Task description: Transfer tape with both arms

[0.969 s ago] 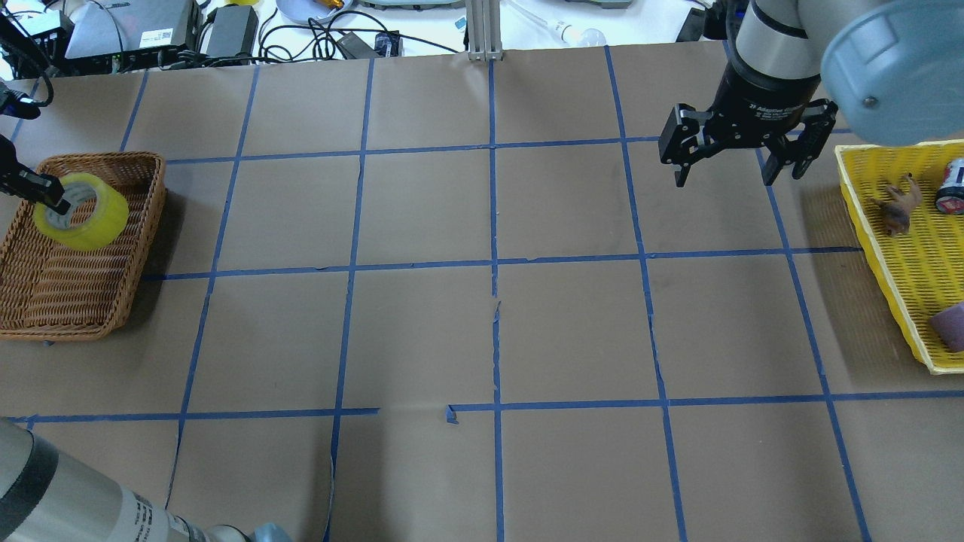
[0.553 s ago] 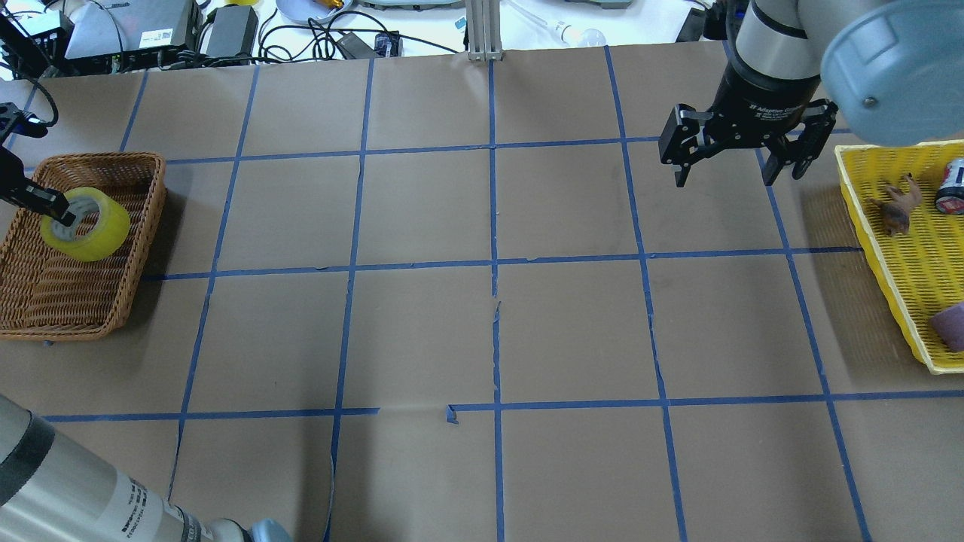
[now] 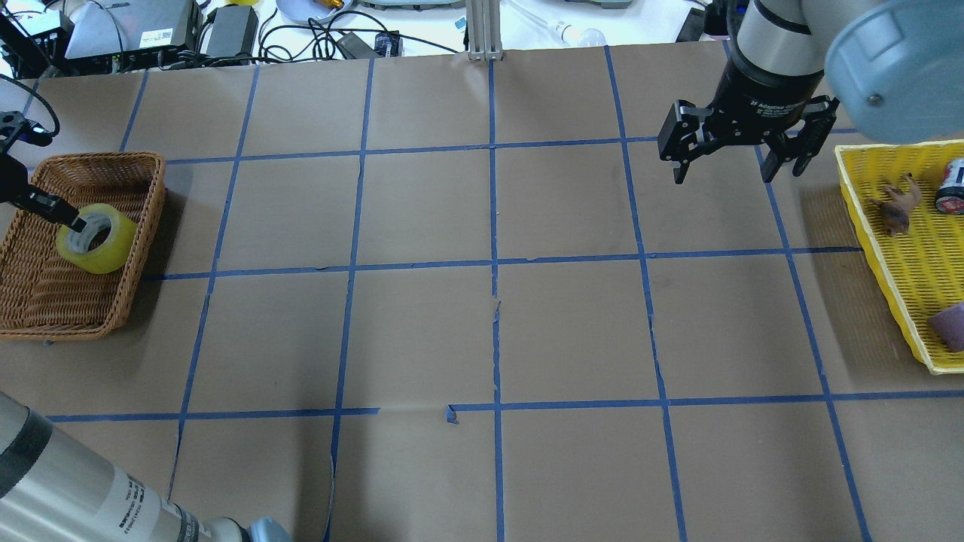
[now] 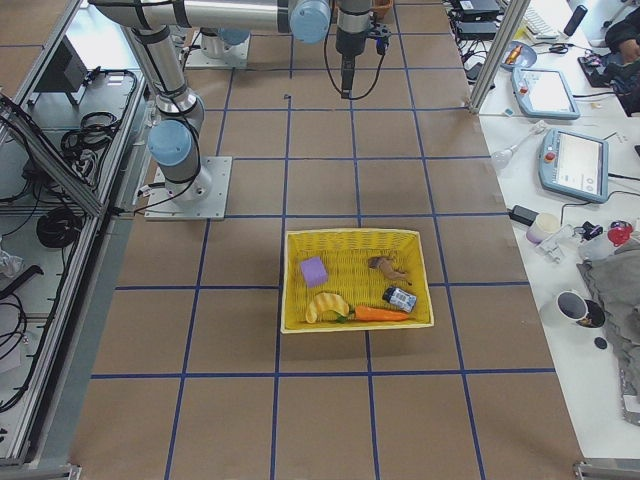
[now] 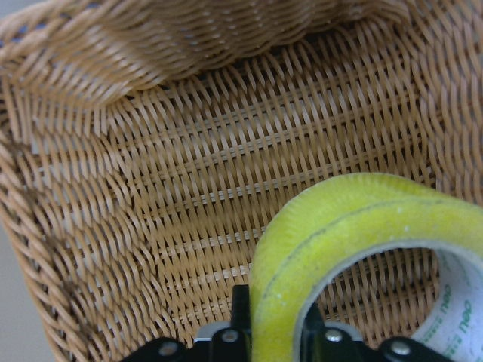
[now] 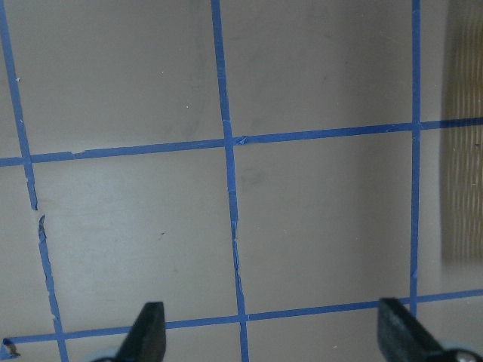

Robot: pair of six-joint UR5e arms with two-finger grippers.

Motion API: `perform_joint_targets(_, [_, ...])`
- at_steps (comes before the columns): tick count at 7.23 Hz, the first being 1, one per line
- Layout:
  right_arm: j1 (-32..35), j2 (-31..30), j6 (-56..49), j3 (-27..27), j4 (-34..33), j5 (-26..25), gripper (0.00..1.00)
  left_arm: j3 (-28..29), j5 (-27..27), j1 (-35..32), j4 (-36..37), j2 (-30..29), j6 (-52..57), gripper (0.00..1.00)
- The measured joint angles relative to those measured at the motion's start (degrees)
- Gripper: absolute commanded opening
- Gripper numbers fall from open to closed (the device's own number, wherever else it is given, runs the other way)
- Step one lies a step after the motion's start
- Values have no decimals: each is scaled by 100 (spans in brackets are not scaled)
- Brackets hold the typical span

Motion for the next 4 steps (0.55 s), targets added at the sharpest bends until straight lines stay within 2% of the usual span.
perform_joint_targets(4, [-8,-103,-417,21,3,6,100,-173,-59,-927,-753,812,-325,80])
